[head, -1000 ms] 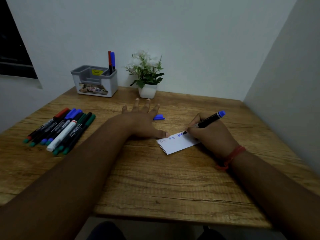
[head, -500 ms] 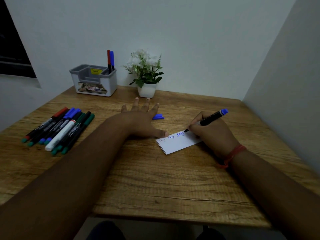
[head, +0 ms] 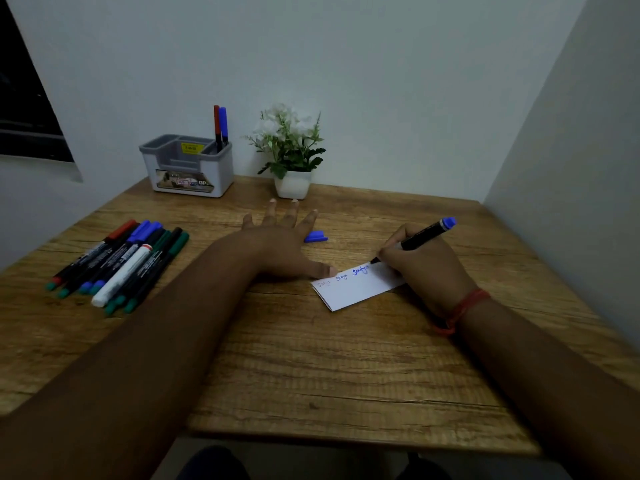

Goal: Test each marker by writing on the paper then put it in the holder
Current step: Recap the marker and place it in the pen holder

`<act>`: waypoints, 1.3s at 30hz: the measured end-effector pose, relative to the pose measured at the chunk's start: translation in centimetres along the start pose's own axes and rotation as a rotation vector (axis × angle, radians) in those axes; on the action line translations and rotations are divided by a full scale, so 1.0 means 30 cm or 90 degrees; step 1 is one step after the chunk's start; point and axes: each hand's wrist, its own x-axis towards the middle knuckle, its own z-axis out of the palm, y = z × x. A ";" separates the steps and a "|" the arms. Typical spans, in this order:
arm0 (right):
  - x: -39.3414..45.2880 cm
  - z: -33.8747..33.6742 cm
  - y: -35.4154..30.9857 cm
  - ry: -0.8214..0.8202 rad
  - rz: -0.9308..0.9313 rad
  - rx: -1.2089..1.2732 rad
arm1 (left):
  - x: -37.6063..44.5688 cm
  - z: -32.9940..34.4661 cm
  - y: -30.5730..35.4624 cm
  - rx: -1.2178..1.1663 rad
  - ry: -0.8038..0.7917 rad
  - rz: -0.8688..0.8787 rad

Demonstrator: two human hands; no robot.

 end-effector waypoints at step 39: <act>0.135 0.009 -0.055 -0.080 -0.062 0.380 | -0.017 0.013 0.074 -0.463 0.321 0.130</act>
